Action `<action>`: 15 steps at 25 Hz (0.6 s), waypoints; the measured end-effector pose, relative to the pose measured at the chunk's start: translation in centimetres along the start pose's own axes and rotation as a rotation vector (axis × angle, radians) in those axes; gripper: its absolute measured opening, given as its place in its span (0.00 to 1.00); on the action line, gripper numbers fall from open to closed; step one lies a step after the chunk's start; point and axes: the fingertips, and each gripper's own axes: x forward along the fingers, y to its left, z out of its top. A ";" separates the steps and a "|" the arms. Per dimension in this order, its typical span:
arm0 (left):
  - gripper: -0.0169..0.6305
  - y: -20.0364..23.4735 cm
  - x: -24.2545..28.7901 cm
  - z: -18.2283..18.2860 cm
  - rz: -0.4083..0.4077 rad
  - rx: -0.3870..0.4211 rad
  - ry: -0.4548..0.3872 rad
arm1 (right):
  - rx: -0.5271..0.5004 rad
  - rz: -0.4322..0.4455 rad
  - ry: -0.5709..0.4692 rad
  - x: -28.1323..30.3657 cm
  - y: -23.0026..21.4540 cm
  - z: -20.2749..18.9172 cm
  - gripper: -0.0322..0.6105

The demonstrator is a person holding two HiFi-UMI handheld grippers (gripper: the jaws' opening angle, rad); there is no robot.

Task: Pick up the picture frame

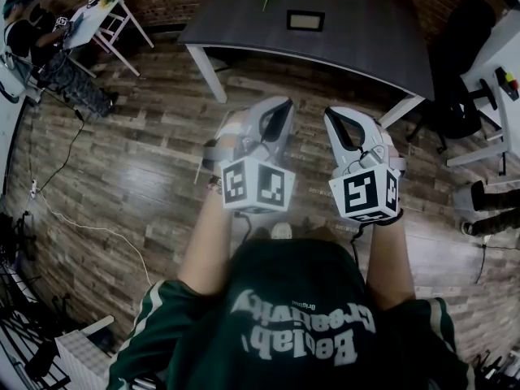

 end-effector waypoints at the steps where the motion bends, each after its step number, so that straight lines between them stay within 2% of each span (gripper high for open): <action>1: 0.03 0.0 0.1 -0.1 -0.001 0.000 0.001 | 0.001 0.002 0.001 0.1 0.0 0.0 0.06; 9: 0.03 0.6 0.5 -1.1 0.001 0.006 0.003 | 0.024 0.009 -0.007 1.3 0.0 0.1 0.06; 15: 0.03 1.5 0.6 -1.9 0.003 -0.005 0.003 | -0.009 0.004 0.011 2.3 0.0 0.3 0.06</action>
